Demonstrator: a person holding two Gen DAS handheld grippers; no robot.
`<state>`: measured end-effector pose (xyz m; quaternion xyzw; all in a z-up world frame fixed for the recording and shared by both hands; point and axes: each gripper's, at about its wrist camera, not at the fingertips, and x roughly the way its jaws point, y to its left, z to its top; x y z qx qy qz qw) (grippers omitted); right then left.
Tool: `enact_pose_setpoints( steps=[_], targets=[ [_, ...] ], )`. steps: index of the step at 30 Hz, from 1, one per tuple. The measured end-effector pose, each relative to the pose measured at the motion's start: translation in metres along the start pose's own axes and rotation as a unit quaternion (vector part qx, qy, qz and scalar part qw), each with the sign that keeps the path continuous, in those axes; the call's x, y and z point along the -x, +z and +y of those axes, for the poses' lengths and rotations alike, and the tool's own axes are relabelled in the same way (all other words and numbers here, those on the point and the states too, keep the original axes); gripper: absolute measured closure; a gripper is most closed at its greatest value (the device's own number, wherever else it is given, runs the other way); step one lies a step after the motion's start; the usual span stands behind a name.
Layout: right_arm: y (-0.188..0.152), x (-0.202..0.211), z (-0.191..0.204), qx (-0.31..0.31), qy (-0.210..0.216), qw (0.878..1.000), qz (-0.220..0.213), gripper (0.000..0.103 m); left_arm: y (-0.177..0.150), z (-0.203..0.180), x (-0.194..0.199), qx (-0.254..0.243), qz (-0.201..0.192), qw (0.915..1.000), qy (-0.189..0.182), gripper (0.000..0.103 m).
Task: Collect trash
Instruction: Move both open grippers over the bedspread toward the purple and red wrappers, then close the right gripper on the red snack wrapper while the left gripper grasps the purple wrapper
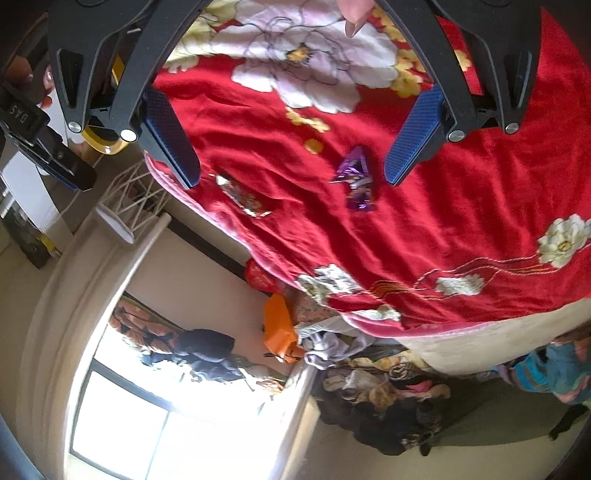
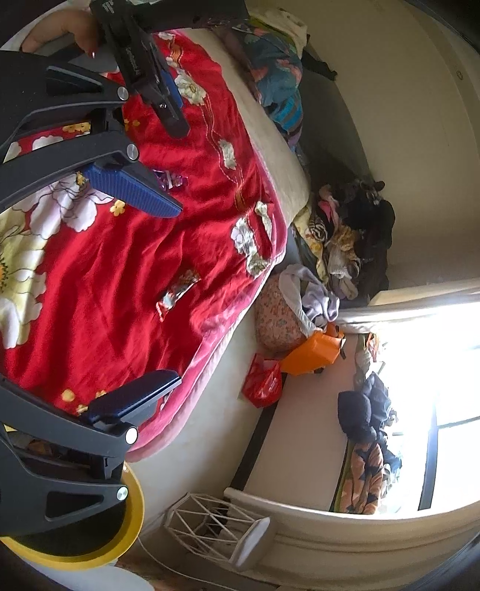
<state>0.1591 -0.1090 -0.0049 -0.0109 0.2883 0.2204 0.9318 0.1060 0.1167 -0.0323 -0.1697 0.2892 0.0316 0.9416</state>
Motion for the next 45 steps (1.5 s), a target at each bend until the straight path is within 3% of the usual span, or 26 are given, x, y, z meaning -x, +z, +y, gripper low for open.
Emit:
enact_pose_setpoints(
  steps=[8, 20, 25, 35, 40, 43, 45],
  targets=[
    [0.002, -0.037, 0.006, 0.018, 0.010, 1.000, 0.017, 0.021, 0.000, 0.028, -0.010, 0.026, 0.012, 0.9995, 0.017, 0.011],
    [-0.008, -0.131, -0.005, 0.039, -0.006, 0.995, 0.094, 0.021, -0.011, 0.048, -0.058, 0.047, 0.066, 0.9961, 0.036, 0.011],
    [-0.010, -0.162, -0.007, 0.046, -0.002, 0.992, 0.120, 0.027, -0.016, 0.050, -0.080, 0.056, 0.087, 0.9941, 0.035, 0.011],
    [-0.019, -0.213, -0.006, 0.072, -0.007, 0.983, 0.170, 0.040, -0.017, 0.058, -0.106, 0.073, 0.106, 0.9907, 0.045, 0.027],
    [-0.027, -0.219, -0.007, 0.062, 0.009, 0.981, 0.184, 0.071, -0.020, 0.060, -0.108, 0.073, 0.104, 0.9905, 0.052, 0.034],
    [-0.032, -0.211, -0.003, 0.064, 0.011, 0.982, 0.178, 0.082, -0.020, 0.060, -0.108, 0.073, 0.103, 0.9903, 0.058, 0.045],
    [-0.034, -0.204, -0.002, 0.057, 0.013, 0.983, 0.172, 0.083, -0.021, 0.061, -0.106, 0.074, 0.101, 0.9902, 0.061, 0.051]
  ],
)
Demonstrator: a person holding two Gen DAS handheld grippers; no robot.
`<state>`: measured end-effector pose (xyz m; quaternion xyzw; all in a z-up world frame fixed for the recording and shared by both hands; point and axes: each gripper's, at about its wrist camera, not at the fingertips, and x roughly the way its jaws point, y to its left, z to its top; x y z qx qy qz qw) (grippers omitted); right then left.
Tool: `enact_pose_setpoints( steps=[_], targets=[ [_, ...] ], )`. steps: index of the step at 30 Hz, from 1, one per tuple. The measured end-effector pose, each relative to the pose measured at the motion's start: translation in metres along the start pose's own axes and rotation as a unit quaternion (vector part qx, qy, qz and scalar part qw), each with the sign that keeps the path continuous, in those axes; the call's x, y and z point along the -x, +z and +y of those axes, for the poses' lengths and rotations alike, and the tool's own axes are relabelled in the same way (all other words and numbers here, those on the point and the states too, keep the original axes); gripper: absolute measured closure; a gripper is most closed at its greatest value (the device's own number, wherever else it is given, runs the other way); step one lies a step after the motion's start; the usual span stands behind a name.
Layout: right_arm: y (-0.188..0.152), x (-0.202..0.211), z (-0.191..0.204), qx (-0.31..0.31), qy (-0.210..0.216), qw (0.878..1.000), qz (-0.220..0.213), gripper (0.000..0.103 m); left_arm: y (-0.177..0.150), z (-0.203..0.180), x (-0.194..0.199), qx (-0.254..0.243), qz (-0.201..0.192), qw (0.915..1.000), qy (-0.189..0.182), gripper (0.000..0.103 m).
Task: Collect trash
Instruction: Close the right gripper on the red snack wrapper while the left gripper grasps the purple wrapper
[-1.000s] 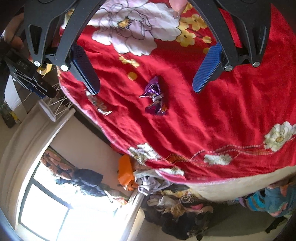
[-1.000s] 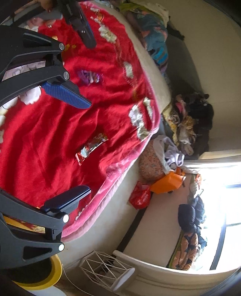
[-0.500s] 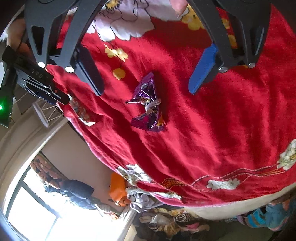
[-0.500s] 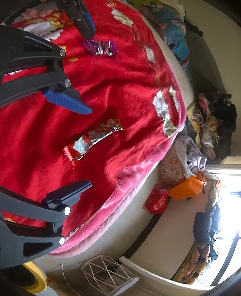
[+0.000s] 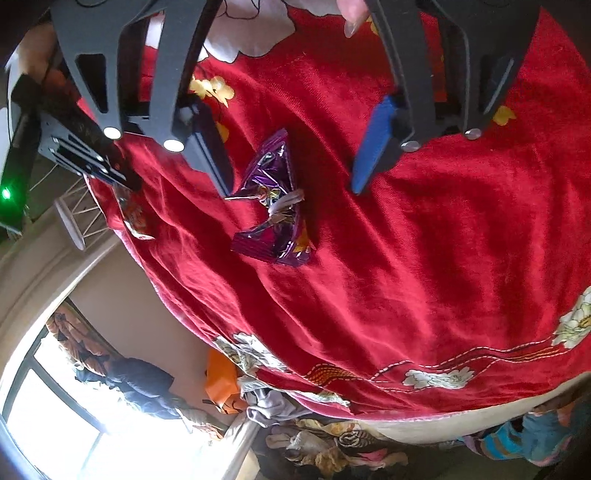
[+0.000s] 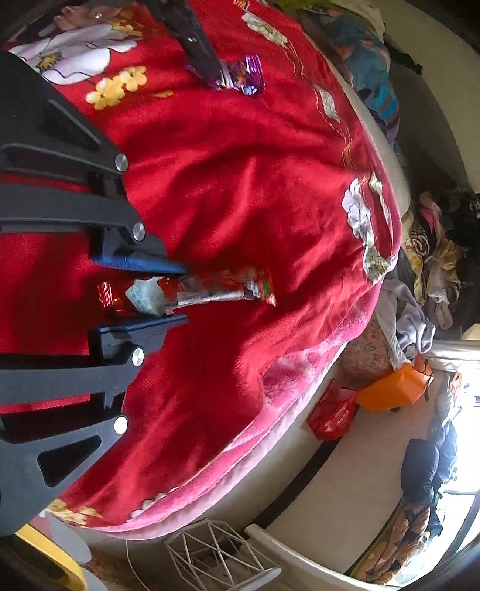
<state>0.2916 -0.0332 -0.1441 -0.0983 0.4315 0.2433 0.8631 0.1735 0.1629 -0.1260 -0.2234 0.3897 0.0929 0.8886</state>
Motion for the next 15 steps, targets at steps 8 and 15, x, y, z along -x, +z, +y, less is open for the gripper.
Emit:
enact_pose_setpoints(
  steps=[8, 15],
  targets=[
    [-0.023, 0.037, 0.006, -0.022, 0.021, 0.999, -0.027, 0.085, -0.004, -0.004, 0.005, -0.005, 0.002, 1.0000, -0.007, 0.080],
    [-0.043, 0.062, 0.017, -0.035, 0.040, 0.998, -0.039, 0.085, -0.011, -0.017, 0.018, -0.018, -0.002, 0.9994, -0.031, 0.082]
  ],
)
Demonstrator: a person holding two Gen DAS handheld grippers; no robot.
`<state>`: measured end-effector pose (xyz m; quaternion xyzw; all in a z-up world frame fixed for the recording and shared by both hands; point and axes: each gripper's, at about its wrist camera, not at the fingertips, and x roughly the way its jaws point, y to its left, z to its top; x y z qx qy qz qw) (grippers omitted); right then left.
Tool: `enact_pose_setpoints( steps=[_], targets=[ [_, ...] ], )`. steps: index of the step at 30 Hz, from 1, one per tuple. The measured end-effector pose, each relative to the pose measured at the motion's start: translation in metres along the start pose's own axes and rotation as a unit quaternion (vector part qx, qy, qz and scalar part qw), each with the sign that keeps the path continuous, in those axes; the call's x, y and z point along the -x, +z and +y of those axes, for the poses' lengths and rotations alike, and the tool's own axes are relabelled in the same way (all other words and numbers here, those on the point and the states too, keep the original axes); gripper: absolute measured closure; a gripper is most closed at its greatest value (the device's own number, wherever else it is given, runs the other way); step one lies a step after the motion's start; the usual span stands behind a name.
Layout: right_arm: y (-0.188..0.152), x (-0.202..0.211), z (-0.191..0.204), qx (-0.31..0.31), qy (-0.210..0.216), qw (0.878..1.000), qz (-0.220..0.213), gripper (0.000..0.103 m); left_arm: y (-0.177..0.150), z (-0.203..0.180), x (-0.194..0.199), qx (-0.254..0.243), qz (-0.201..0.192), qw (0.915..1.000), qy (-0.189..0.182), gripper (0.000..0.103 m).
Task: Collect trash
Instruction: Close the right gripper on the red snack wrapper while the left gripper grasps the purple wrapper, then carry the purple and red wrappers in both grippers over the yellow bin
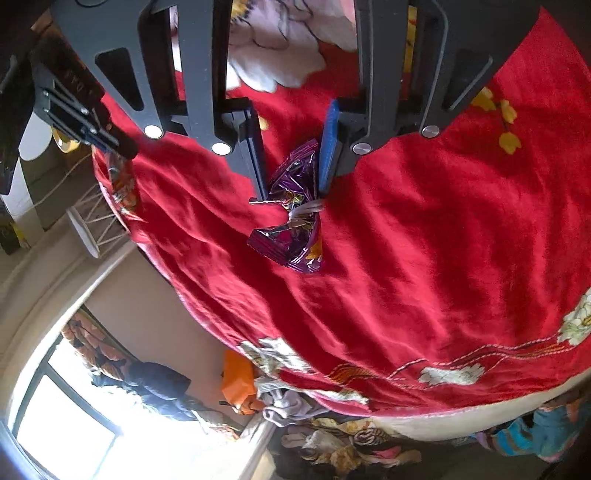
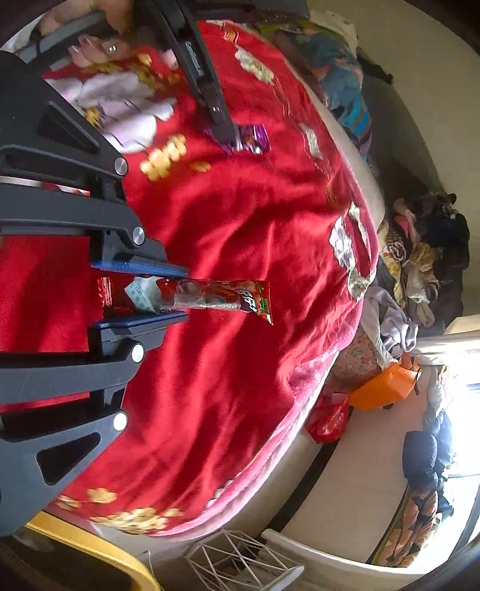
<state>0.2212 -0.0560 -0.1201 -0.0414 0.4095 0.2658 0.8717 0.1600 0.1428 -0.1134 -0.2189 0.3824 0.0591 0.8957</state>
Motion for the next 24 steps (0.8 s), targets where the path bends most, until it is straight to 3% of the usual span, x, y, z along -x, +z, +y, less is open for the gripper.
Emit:
enact_pose_setpoints(
  steps=[7, 24],
  targets=[
    [-0.011, 0.034, -0.002, -0.023, 0.020, 0.999, -0.021, 0.085, -0.001, -0.018, 0.016, -0.016, -0.014, 0.9995, -0.022, 0.082],
    [-0.025, 0.098, -0.030, -0.052, 0.004, 0.996, -0.071, 0.085, -0.005, -0.074, 0.051, -0.071, -0.040, 0.9941, -0.072, 0.083]
  ],
)
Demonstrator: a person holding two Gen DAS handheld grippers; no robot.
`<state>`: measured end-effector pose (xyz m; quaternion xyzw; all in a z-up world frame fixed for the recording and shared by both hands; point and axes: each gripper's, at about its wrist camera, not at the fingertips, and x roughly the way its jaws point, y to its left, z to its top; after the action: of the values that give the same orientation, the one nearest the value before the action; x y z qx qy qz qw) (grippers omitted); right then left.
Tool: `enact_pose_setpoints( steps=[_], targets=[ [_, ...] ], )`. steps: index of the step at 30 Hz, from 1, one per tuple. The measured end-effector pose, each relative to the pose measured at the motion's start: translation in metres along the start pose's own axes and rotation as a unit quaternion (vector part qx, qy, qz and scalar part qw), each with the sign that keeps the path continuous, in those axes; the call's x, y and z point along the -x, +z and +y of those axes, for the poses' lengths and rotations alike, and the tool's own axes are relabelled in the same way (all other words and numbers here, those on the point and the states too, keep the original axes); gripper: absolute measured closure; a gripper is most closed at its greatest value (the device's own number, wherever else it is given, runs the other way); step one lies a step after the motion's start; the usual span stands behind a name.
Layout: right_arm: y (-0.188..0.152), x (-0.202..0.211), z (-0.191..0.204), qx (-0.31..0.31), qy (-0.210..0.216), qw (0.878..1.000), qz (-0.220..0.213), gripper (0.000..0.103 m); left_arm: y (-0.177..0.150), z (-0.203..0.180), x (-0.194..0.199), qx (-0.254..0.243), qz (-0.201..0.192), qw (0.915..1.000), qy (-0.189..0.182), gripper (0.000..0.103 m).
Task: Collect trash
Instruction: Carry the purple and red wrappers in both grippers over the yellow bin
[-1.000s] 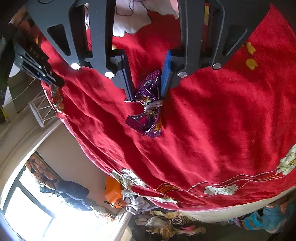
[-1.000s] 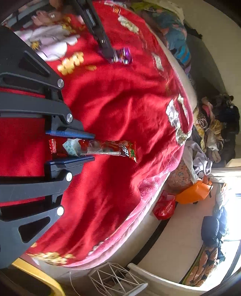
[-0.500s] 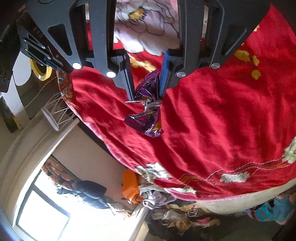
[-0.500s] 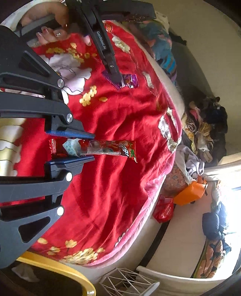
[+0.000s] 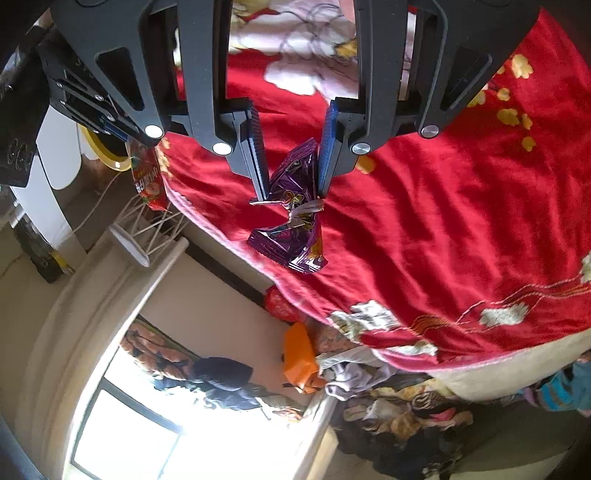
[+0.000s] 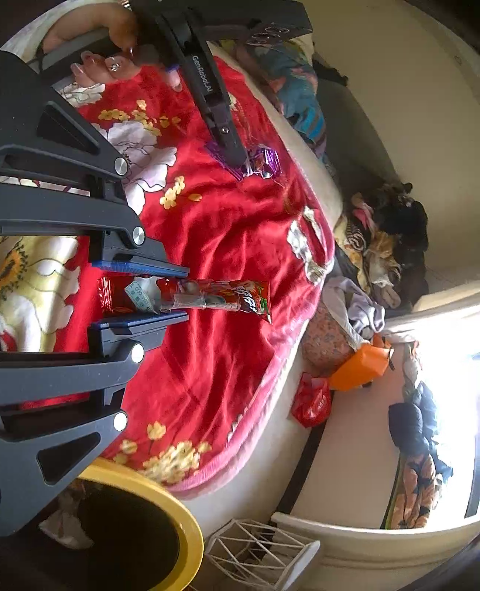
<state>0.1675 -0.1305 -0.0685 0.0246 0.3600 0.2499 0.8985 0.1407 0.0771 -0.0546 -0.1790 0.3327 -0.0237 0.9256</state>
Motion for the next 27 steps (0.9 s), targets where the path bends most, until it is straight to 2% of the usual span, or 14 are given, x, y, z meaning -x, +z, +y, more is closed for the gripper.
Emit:
enact_pose_setpoints(
  steps=[14, 27],
  targets=[
    [0.001, 0.050, -0.042, -0.042, -0.032, 0.998, -0.043, 0.085, -0.008, -0.054, 0.009, -0.051, -0.001, 0.9979, -0.040, 0.083],
    [-0.009, 0.085, -0.083, -0.075, -0.075, 0.992, -0.064, 0.085, -0.019, -0.102, 0.013, -0.097, 0.004, 0.9925, -0.075, 0.083]
  ],
)
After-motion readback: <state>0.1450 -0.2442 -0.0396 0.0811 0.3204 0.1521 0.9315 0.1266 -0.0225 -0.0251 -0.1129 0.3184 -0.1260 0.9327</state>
